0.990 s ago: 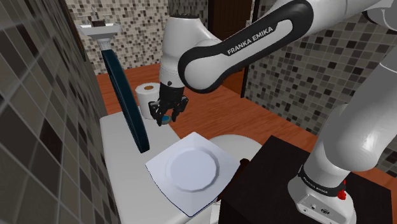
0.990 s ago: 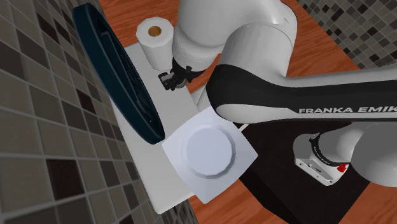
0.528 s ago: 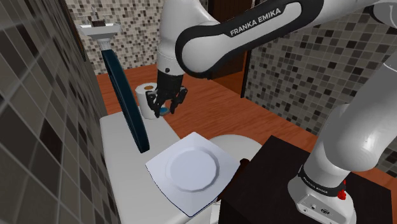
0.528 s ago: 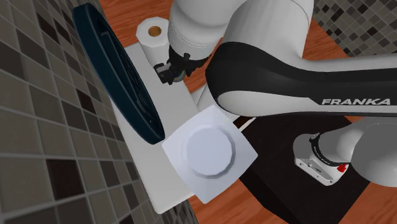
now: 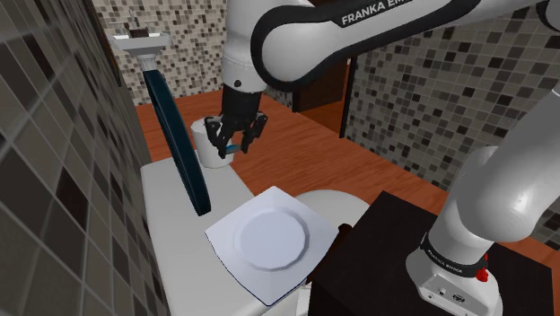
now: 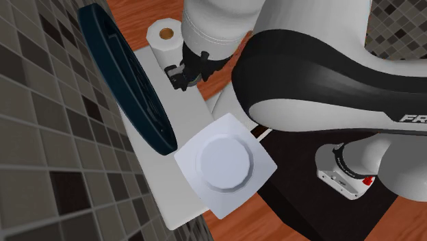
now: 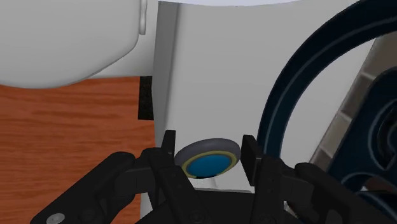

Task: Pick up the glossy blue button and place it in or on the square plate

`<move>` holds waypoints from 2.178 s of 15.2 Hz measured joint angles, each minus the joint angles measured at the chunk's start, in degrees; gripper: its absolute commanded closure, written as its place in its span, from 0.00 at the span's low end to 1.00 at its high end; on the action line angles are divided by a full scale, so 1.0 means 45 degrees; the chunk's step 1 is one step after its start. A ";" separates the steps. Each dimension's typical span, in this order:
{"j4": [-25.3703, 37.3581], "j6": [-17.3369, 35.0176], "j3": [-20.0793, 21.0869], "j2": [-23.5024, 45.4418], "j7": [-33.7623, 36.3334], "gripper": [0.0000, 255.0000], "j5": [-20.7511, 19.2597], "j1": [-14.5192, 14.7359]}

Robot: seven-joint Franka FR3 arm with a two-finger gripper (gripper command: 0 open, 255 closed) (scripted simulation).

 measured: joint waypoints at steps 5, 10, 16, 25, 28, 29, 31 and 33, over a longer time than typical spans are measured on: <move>-0.1222 -0.0321 0.0438 -0.1706 0.0724 1.00 0.0667 0.0682; -0.2305 -0.0687 0.0912 -0.3309 0.1535 1.00 0.1343 0.1458; -0.3070 -0.1325 0.1652 -0.4909 0.2754 1.00 0.2081 0.2443; -0.4375 0.0075 0.2186 -0.4825 0.2964 1.00 0.2405 0.2631; -0.4806 0.0622 0.2344 -0.4703 0.2973 1.00 0.2491 0.2653; -0.4946 0.0837 0.2425 -0.4629 0.2997 1.00 0.2519 0.2653; -0.5138 0.1070 0.2496 -0.4590 0.3008 1.00 0.2563 0.2674; -0.5166 0.1132 0.2517 -0.4560 0.3012 1.00 0.2565 0.2666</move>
